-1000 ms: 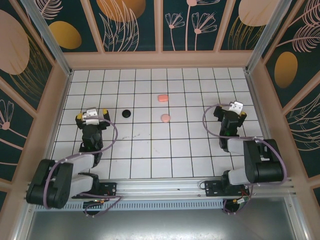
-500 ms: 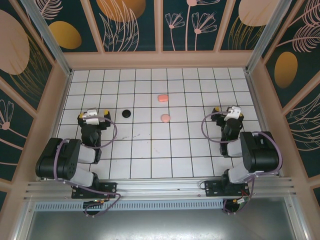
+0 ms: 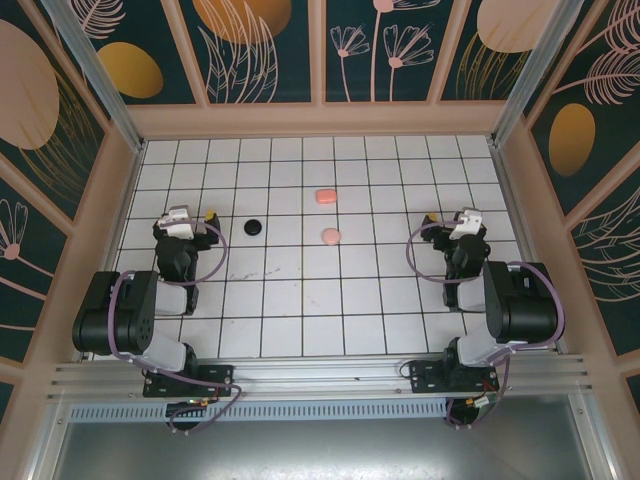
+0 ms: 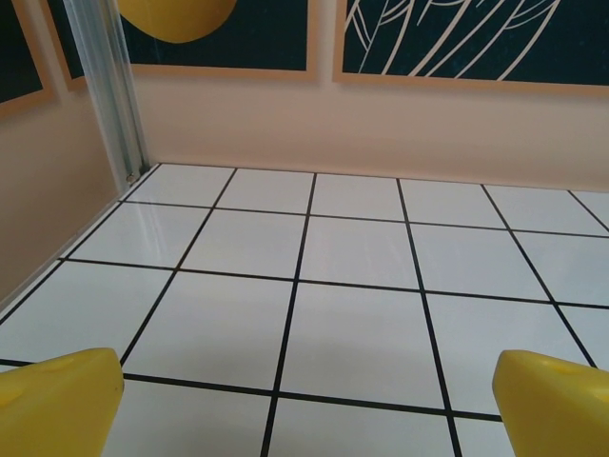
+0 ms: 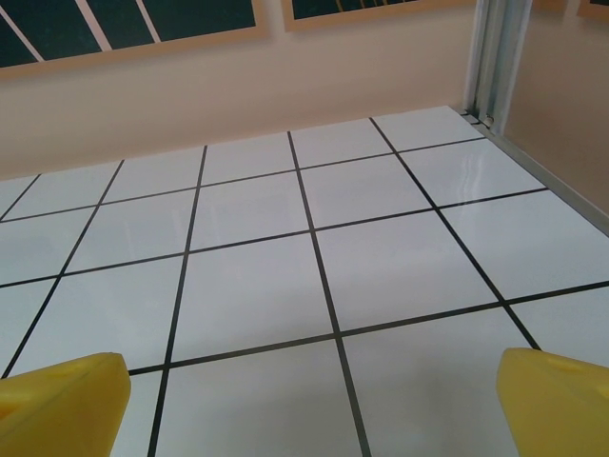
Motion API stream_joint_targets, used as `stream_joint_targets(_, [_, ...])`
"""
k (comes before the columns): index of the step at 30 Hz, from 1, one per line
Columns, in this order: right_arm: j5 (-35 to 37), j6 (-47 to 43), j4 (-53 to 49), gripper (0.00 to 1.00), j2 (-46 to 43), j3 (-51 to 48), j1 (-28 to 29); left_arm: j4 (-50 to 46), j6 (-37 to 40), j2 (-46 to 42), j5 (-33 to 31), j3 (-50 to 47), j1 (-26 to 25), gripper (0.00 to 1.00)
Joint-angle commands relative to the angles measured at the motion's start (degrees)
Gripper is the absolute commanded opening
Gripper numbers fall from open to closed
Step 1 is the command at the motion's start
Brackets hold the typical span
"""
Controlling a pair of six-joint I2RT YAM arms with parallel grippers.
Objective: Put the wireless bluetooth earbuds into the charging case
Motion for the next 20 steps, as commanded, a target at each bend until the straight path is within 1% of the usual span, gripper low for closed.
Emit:
stream_joint_targets(1, [-0.6, -0.2, 1.6, 0.99, 0.0, 0.5, 0.3, 0.5, -1.0, 0.3, 0.6, 0.2, 0.3, 0.99])
stream_joint_targets(10, [-1.1, -0.1, 1.4, 0.99, 0.2, 0.5, 0.1, 1.0, -0.9, 0.1, 0.4, -0.1, 0.2, 0.99])
stream_joint_targets(16, [-1.1, 0.2, 0.5, 0.99, 0.3, 1.1, -0.6, 0.7, -1.1, 0.2, -1.1, 0.1, 0.1, 0.99])
stream_joint_targets(17, [-2.2, 0.2, 0.6, 0.99, 0.3, 1.0, -0.6, 0.9, -1.0, 0.1, -1.3, 0.0, -0.1, 0.99])
stream_joint_targets(20, [-2.5, 0.0, 1.0, 0.99, 0.1, 0.7, -0.5, 1.4, -1.0, -0.2, -1.0, -0.4, -0.1, 0.99])
